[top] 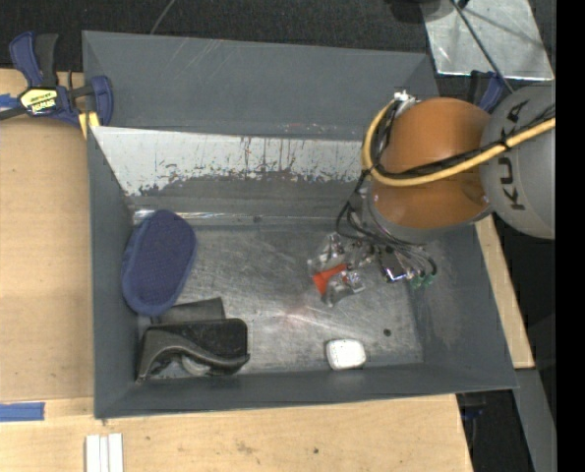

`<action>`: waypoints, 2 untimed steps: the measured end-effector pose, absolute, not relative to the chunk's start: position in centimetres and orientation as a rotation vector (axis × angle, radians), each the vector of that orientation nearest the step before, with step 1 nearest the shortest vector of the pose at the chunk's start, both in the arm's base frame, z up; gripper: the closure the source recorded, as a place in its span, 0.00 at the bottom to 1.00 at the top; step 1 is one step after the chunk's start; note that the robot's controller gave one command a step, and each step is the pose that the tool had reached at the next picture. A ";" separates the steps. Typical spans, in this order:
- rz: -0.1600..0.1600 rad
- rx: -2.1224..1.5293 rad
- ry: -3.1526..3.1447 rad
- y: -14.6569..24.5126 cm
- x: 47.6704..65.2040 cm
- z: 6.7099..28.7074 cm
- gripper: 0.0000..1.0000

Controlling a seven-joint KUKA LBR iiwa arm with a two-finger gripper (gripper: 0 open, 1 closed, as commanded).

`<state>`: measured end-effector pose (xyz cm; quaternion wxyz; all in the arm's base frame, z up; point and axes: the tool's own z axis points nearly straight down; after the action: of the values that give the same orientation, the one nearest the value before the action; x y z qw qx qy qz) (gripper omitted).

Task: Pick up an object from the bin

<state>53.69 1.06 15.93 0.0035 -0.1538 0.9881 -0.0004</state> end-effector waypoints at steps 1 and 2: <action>-0.001 -0.479 3.098 1.1 53.8 17.0 1.00; 0.000 -0.474 3.099 1.0 53.9 17.1 1.00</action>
Offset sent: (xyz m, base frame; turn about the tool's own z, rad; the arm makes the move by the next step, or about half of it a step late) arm -0.0001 -0.0002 0.0095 0.0000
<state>53.93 1.04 17.08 0.0035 -0.1511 0.9885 0.0000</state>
